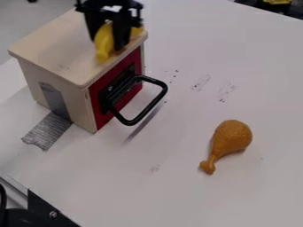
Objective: Move the banana to the upper middle side of the table
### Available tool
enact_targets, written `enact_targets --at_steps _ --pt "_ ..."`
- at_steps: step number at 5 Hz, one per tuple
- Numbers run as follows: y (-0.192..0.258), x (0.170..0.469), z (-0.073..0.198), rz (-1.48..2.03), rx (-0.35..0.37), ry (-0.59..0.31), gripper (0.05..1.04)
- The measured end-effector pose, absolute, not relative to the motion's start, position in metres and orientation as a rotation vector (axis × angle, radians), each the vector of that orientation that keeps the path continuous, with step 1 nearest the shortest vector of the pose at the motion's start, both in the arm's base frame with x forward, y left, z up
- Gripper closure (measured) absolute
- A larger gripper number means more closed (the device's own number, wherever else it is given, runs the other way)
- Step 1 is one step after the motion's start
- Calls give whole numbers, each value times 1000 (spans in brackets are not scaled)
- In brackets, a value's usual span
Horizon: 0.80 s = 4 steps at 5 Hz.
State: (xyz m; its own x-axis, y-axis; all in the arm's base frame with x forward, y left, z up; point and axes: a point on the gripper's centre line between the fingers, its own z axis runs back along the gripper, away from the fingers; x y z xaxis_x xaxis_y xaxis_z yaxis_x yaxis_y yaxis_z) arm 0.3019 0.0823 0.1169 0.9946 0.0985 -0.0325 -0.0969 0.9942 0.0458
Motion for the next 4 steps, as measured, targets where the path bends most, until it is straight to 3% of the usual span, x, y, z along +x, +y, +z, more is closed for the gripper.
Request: enact_targets --at_steps 1,2,4 --pt "43 337 112 100 56 78 531" --pt "10 372 109 117 55 57 531" --pt "-20 413 62 142 66 22 531"
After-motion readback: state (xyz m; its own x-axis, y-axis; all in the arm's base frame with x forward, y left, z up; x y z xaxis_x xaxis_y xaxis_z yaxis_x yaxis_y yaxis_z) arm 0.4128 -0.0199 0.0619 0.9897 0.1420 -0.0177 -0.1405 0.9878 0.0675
